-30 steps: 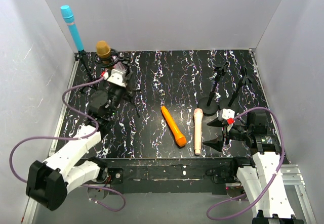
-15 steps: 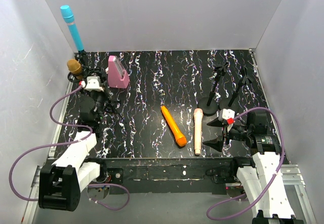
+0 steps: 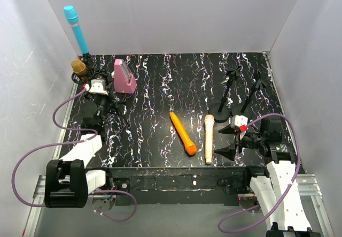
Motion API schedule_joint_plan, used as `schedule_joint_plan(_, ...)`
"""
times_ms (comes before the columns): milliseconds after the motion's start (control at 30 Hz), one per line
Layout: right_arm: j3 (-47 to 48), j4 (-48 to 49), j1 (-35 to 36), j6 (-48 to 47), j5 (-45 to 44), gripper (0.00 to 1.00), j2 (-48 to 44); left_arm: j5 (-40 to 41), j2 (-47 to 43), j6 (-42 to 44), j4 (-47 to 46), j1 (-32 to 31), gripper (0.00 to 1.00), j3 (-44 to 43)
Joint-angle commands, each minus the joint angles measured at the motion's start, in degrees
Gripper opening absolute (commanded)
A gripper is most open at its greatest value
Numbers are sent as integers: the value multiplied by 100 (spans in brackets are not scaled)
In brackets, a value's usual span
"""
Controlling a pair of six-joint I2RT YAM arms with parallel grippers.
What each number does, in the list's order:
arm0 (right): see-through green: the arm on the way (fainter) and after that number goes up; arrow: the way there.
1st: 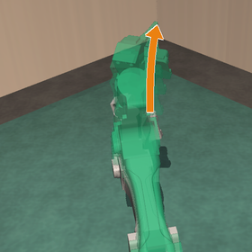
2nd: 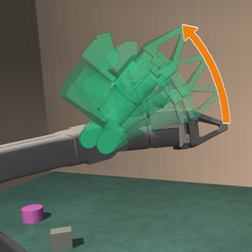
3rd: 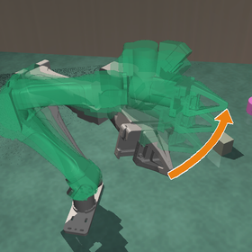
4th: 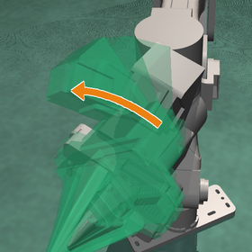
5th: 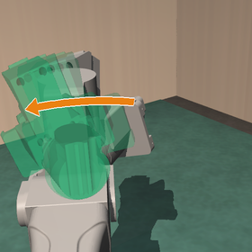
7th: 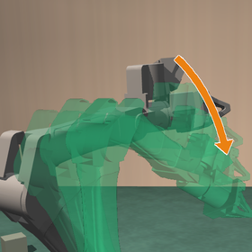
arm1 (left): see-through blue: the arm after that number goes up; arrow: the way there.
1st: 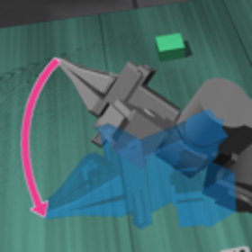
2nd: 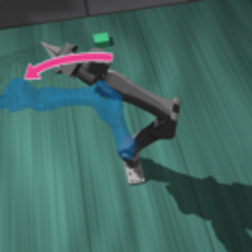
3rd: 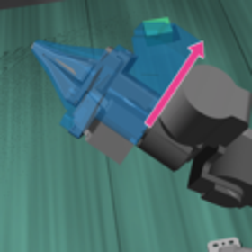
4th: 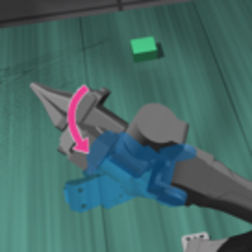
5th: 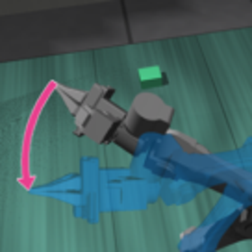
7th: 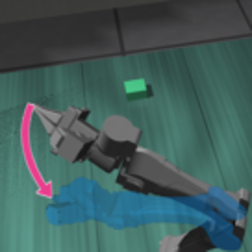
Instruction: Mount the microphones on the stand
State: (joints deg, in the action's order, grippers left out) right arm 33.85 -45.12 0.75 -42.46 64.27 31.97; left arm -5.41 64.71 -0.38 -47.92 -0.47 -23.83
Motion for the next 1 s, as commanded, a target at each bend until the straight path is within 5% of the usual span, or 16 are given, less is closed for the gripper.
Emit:
schedule_joint_plan(0,-18,-5,-14,-114,130,95,3,-127,16,188,-402,38,7,-7)
schedule_joint_plan(633,-9,-32,-14,-123,138,95,-76,-259,-801,205,449,38,45,178)
schedule_joint_plan(800,-10,-32,-23,-131,121,96,-85,-57,-1310,-242,1441,38,75,19)
schedule_joint_plan(967,-10,-32,-14,-140,121,96,-94,67,-1987,-717,2567,38,90,-60)
